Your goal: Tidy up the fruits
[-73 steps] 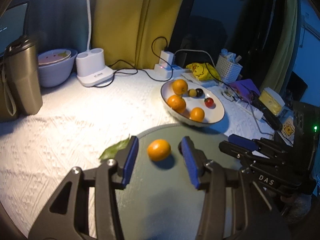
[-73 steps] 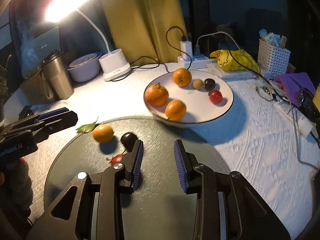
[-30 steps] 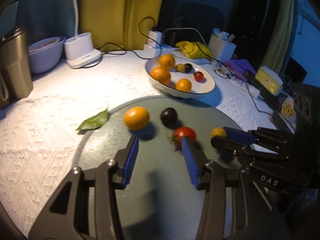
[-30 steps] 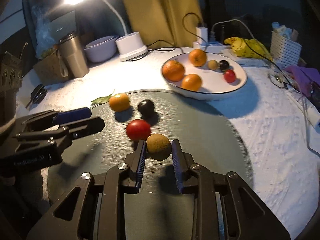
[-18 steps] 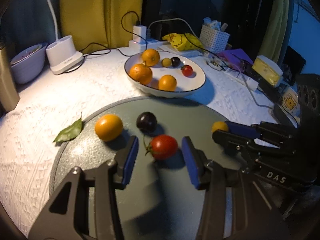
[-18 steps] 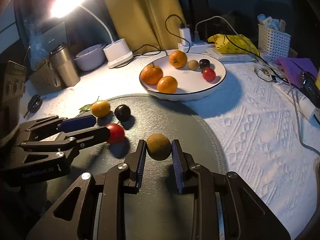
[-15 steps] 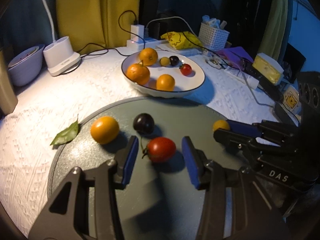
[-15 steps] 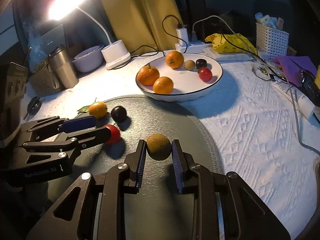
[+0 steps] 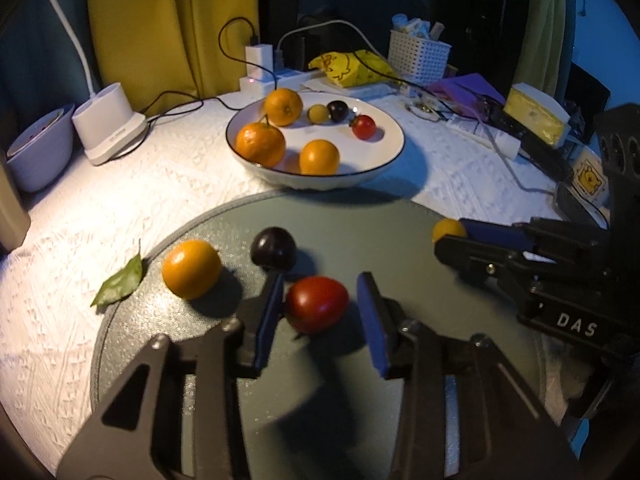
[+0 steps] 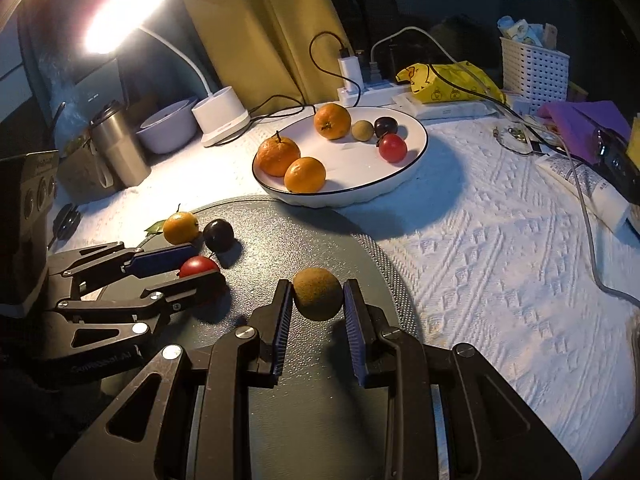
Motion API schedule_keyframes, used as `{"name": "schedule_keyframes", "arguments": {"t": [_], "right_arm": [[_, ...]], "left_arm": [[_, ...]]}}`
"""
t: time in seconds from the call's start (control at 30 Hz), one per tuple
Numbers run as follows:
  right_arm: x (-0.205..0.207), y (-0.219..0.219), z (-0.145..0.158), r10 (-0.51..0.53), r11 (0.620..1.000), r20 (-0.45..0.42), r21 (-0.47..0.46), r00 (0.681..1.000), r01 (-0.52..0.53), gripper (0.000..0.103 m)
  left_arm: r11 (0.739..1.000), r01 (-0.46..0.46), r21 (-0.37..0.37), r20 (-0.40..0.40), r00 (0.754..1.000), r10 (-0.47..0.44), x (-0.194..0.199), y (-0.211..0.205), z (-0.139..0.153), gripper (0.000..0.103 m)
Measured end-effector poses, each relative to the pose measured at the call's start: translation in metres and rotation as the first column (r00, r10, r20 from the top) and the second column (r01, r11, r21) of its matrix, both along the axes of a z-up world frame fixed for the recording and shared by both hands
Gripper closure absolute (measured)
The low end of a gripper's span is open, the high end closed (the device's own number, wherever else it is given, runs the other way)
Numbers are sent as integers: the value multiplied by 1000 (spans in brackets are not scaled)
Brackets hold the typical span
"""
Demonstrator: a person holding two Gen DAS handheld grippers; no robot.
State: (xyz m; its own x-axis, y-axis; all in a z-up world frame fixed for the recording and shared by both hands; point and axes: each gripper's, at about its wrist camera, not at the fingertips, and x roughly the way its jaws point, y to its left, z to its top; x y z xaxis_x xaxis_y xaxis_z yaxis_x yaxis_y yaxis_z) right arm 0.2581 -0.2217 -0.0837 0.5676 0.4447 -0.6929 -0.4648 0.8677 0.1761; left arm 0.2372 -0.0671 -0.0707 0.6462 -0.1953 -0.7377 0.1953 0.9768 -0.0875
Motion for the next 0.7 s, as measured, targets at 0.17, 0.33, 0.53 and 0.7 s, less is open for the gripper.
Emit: {"name": "schedule_keyframes", "arguments": {"t": [0.17,0.33,0.53,0.7], "right_arm": [[3,-1,1,-1,1000,2,3,1000,1,75],[6,-3,5,-6,1000,10,5,1000,6,75],[11,-7,9,-15,1000,19,8,1000,15,75],[17,-8,13,-18,1000,27,10,999,18,75]], "left_arm": [[1000,14,-7,-4,1000,-14,1,-1,1,69],[999,29,-17,6,1000,-29,0,-3,7,70],[999,45,-25,37,998,-44,2,-6,21,70],[998,56,-31,58,997,-54,6,-9,32,70]]}}
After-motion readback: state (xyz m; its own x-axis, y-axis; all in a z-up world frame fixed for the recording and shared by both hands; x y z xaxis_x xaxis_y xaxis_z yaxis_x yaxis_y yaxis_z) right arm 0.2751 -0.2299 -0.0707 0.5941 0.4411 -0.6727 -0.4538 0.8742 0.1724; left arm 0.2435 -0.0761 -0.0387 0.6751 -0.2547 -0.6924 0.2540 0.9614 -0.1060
